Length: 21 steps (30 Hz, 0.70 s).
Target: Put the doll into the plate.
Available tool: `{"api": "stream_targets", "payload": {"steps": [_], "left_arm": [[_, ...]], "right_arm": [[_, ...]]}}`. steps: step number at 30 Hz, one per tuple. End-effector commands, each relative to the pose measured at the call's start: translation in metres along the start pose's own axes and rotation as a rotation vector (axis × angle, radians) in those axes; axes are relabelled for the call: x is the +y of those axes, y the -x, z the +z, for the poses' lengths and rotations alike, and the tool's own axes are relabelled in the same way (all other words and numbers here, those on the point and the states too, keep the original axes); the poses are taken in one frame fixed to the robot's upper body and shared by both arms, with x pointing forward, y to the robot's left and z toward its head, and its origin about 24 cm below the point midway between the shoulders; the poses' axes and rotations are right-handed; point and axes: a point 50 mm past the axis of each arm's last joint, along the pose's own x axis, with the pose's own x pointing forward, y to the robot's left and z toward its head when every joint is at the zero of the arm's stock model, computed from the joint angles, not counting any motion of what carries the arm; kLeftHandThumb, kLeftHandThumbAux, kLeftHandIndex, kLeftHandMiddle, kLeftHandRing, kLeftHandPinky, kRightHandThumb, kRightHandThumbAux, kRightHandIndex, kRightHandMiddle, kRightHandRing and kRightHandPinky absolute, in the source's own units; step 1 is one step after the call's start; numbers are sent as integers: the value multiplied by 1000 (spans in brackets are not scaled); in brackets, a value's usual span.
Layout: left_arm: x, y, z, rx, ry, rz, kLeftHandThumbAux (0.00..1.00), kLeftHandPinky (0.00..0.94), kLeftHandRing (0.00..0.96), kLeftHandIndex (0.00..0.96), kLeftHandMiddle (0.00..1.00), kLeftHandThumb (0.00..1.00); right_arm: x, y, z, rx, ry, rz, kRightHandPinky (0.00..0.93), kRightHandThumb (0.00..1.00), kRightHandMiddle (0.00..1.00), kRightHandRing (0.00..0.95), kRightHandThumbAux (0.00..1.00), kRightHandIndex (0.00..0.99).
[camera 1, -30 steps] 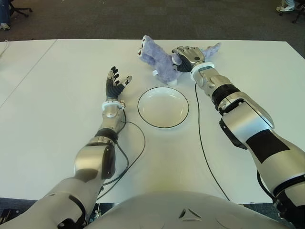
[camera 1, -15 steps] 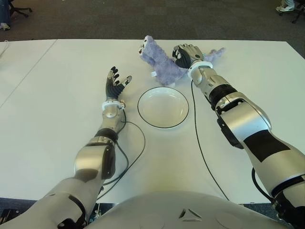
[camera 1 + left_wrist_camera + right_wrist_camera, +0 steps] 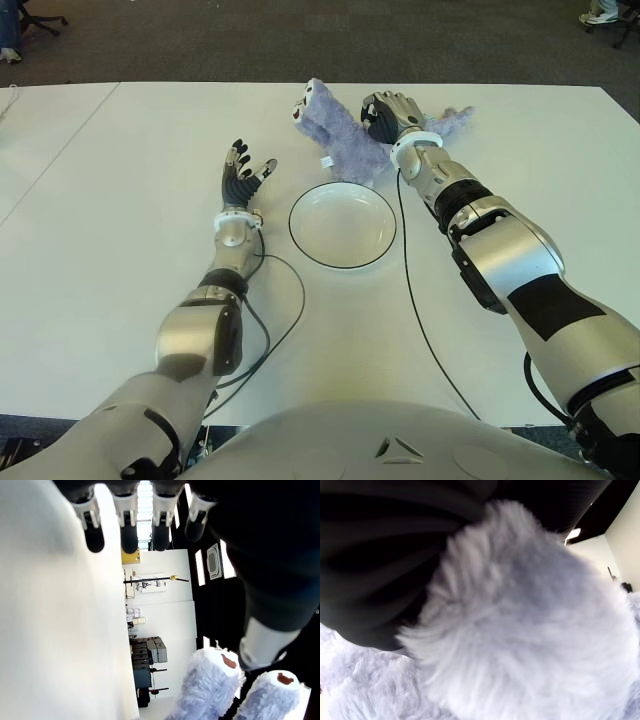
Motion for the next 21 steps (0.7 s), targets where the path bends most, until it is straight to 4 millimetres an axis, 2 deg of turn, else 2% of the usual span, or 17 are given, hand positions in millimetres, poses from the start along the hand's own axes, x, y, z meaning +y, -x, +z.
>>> {"api": "stream_targets", "payload": {"steps": [1,8,16,21], "left_arm": [[0,86,-107,504,-44,-4,706,131,117,68,116,49],[1,86,-107,505,-40,-3,702,123,118,72,117,58],[0,86,-106,494,-55,-7,675,116,110,66,110,53],[0,86,-106,496,-45,-6,683,125,112,64,110,54]], "right_arm": [[11,7,-5,46,-96,-26,754,722,795,793,708,441],[9,6,-5,73,-156,-45,679,722,770,764,709,441],[8,5,-5,77,-186,-55,756,721,782,781,711,441],[5,4,-4,71,-200,-63,765,719,800,799,711,440]]}}
